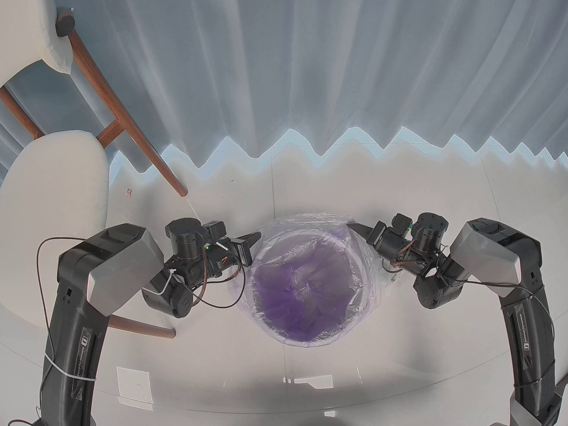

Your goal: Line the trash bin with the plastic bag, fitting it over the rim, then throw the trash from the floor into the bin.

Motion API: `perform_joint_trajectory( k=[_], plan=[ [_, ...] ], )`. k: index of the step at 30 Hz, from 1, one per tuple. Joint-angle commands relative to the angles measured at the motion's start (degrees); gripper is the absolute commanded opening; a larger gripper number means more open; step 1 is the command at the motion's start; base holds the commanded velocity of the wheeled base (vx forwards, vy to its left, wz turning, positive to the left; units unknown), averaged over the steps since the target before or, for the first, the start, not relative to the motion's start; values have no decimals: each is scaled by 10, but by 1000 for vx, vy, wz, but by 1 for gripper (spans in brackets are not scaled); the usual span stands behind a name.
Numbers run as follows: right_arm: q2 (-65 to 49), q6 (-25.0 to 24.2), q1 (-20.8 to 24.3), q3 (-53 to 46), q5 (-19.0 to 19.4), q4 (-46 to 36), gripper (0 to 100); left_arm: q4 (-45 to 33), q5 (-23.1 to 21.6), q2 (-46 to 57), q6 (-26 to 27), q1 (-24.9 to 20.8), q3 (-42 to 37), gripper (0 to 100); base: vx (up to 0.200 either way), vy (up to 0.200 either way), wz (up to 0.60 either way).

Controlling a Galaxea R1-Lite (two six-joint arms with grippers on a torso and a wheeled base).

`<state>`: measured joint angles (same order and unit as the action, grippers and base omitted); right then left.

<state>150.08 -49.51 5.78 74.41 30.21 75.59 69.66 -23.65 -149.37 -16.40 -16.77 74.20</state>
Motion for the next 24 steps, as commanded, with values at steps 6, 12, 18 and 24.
perform_joint_trajectory(
  k=[6,12,18,24],
  plan=[
    [18,-10,-5,12,-4,-8,0,-4,-3,-20,-12,4,1,0,0,0,0],
    [22,-10,-4,13,-4,-7,0,-5,-8,-18,-56,7,4,0,0,0,0],
    [31,-11,-4,11,-4,-11,0,-4,-21,-26,-82,15,4,0,0,0,0],
    [39,-10,-7,14,-4,-19,0,-3,-28,-46,-82,17,6,0,0,0,0]
  ],
)
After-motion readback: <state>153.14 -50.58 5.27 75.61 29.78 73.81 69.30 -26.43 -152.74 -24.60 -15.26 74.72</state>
